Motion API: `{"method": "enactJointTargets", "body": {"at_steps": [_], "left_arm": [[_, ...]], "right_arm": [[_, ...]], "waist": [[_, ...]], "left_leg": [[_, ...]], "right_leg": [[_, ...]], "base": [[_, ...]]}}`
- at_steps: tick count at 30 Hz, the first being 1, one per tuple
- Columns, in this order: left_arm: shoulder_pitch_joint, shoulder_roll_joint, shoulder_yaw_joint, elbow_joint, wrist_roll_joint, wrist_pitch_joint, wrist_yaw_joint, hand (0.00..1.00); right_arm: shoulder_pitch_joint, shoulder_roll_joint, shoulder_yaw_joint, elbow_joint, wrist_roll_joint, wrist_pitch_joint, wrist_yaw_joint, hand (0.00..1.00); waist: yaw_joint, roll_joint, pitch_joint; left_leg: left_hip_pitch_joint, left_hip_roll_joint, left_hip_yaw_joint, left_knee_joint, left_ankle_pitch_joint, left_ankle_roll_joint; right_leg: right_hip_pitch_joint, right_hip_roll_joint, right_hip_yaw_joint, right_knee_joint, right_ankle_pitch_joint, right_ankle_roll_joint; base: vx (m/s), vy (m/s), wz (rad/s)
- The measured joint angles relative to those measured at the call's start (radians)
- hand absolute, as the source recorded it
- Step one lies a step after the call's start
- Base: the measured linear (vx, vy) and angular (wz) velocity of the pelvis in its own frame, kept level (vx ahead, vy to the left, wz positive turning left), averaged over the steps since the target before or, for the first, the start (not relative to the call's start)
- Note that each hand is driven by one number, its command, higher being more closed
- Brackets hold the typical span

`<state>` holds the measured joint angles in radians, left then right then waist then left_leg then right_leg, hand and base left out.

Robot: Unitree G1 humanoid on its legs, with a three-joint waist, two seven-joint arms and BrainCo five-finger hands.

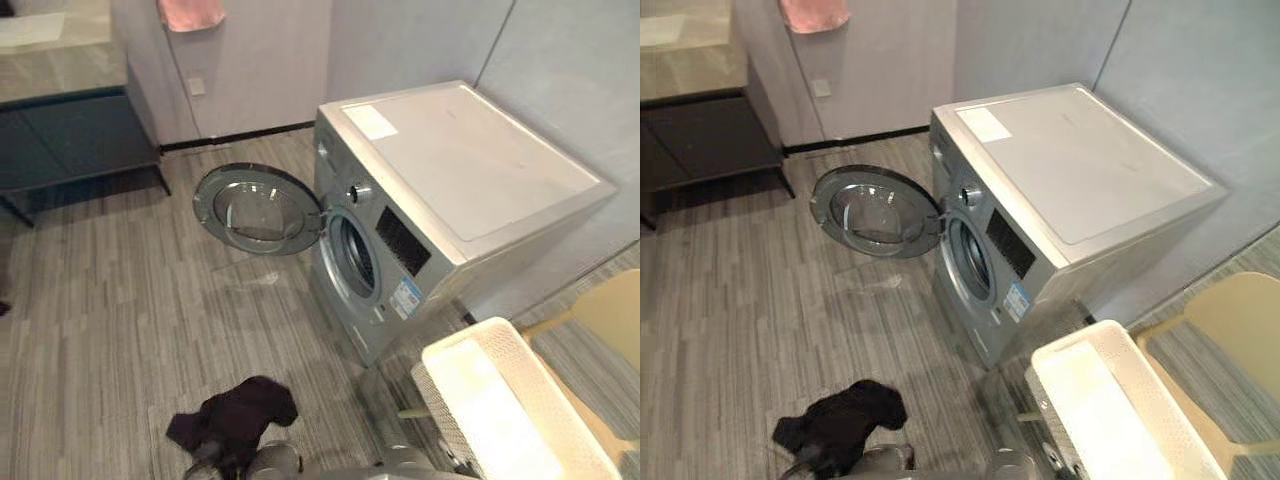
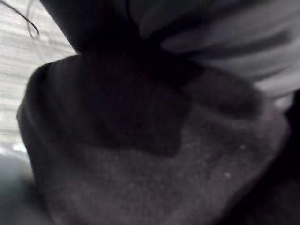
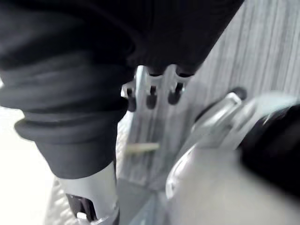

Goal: Pick up the laundry basket with both hands and put the clothes into the washing machine.

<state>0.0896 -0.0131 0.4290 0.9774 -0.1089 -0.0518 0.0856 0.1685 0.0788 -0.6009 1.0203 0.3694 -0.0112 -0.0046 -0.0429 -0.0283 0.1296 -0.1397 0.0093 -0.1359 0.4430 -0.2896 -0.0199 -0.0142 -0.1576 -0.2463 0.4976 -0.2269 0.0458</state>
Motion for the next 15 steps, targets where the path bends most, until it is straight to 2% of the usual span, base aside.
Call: {"method": "enactJointTargets", "body": {"at_steps": [1, 2, 3, 4, 5, 7, 8, 9, 10, 11, 12, 13, 14, 15], "left_arm": [[0.002, 0.001, -0.001, -0.011, -0.005, 0.000, 0.000, 1.00], [0.021, -0.003, -0.001, -0.030, -0.009, -0.001, 0.000, 1.00], [0.028, -0.008, 0.004, -0.050, -0.017, -0.002, -0.001, 1.00], [0.031, -0.026, 0.016, -0.075, -0.019, -0.002, -0.009, 1.00], [0.038, -0.038, 0.024, -0.074, -0.027, 0.003, -0.018, 1.00], [0.051, -0.042, 0.024, -0.073, -0.028, 0.003, -0.019, 1.00], [0.059, -0.036, 0.042, -0.074, -0.036, 0.000, -0.019, 1.00], [0.062, -0.040, 0.049, -0.073, -0.037, -0.001, -0.017, 1.00], [0.064, -0.040, 0.054, -0.073, -0.037, -0.002, -0.018, 1.00], [0.066, -0.039, 0.055, -0.073, -0.037, -0.003, -0.017, 1.00], [0.069, -0.033, 0.056, -0.071, -0.038, -0.003, -0.014, 1.00], [0.080, -0.028, 0.074, -0.056, -0.039, -0.002, -0.011, 1.00], [0.083, -0.027, 0.082, -0.049, -0.040, -0.001, -0.010, 1.00], [0.086, -0.025, 0.087, -0.029, -0.051, -0.002, -0.004, 1.00]], "right_arm": [[0.010, 0.005, -0.001, 0.001, 0.006, 0.000, 0.002, 0.00], [0.013, 0.005, 0.006, 0.000, 0.011, -0.002, 0.004, 0.00], [0.016, 0.006, 0.031, -0.010, 0.013, -0.001, 0.003, 0.00], [0.010, -0.010, 0.044, -0.014, 0.015, 0.004, 0.004, 0.00], [-0.006, -0.029, 0.045, -0.023, 0.014, 0.004, 0.004, 0.00], [-0.009, -0.037, 0.060, -0.024, 0.014, 0.005, 0.003, 0.00], [-0.009, -0.031, 0.080, -0.026, 0.014, 0.004, 0.001, 0.00], [-0.017, -0.042, 0.092, -0.030, 0.015, 0.002, -0.006, 0.00], [-0.028, -0.045, 0.094, -0.033, 0.016, -0.001, -0.012, 0.00], [-0.036, -0.045, 0.097, -0.033, 0.016, -0.002, -0.013, 0.00], [-0.052, -0.045, 0.111, -0.033, 0.016, -0.003, -0.014, 0.00], [-0.070, -0.042, 0.108, -0.033, 0.016, -0.005, -0.014, 0.00], [-0.077, -0.042, 0.110, -0.033, 0.016, -0.006, -0.016, 0.00], [-0.084, -0.043, 0.100, -0.028, 0.015, -0.010, -0.016, 0.00]], "waist": [[-0.001, -0.002, -0.011], [-0.004, 0.003, -0.034], [0.005, 0.004, -0.037], [0.013, 0.020, -0.032], [0.012, 0.062, -0.016], [0.021, 0.060, -0.014], [0.033, 0.033, -0.018], [0.045, 0.047, -0.019], [0.050, 0.053, -0.018], [0.057, 0.053, -0.019], [0.060, 0.045, -0.023], [0.060, 0.044, -0.023], [0.061, 0.043, -0.024], [0.062, 0.040, -0.026]], "left_leg": [[0.007, 0.006, 0.000, -0.008, -0.003, 0.000], [0.008, 0.030, -0.002, -0.005, -0.017, -0.036], [-0.027, 0.039, 0.010, 0.100, -0.034, -0.119], [-0.141, 0.057, 0.017, 0.334, -0.023, -0.189], [-0.213, 0.097, 0.020, 0.532, 0.053, -0.237], [-0.222, 0.117, 0.046, 0.606, 0.143, -0.234], [-0.250, 0.137, 0.082, 0.675, 0.195, -0.220], [-0.271, 0.170, 0.104, 0.688, 0.143, -0.139], [-0.284, 0.193, 0.108, 0.646, 0.112, -0.089], [-0.288, 0.207, 0.105, 0.589, 0.104, -0.078], [-0.286, 0.228, 0.084, 0.431, 0.099, -0.070], [-0.271, 0.246, 0.030, 0.243, 0.102, -0.072], [-0.262, 0.253, -0.001, 0.160, 0.103, -0.074], [-0.237, 0.251, -0.080, 0.008, 0.121, -0.091]], "right_leg": [[-0.003, 0.009, 0.009, -0.004, -0.018, -0.008], [0.007, 0.060, 0.032, -0.066, -0.030, -0.019], [0.024, 0.089, 0.032, -0.140, -0.025, -0.034], [0.051, 0.108, 0.034, -0.161, -0.076, 0.006], [0.077, 0.140, 0.045, -0.141, -0.089, -0.005], [0.106, 0.140, 0.069, -0.145, -0.092, -0.004], [0.143, 0.125, 0.099, -0.175, -0.091, -0.006], [0.162, 0.124, 0.124, -0.190, -0.091, -0.007], [0.167, 0.120, 0.146, -0.200, -0.091, -0.007], [0.167, 0.114, 0.163, -0.205, -0.091, -0.006], [0.161, 0.101, 0.190, -0.214, -0.090, -0.006], [0.164, 0.094, 0.215, -0.218, -0.090, 0.000], [0.163, 0.088, 0.228, -0.220, -0.092, 0.005], [0.166, 0.071, 0.253, -0.220, -0.098, 0.030]], "base": [[0.15, -0.105, -0.12], [0.20, -0.150, -0.12], [0.17, -0.171, -0.32], [0.18, -0.118, -0.49], [0.12, -0.065, -0.52], [0.08, -0.023, -0.47], [0.12, -0.012, -0.69], [0.15, -0.004, -0.75], [0.13, 0.029, -0.61], [0.11, 0.083, -0.61], [0.20, 0.159, -0.66], [0.24, 0.209, -0.62], [0.28, 0.308, -0.57], [0.27, 0.409, -0.70]]}}
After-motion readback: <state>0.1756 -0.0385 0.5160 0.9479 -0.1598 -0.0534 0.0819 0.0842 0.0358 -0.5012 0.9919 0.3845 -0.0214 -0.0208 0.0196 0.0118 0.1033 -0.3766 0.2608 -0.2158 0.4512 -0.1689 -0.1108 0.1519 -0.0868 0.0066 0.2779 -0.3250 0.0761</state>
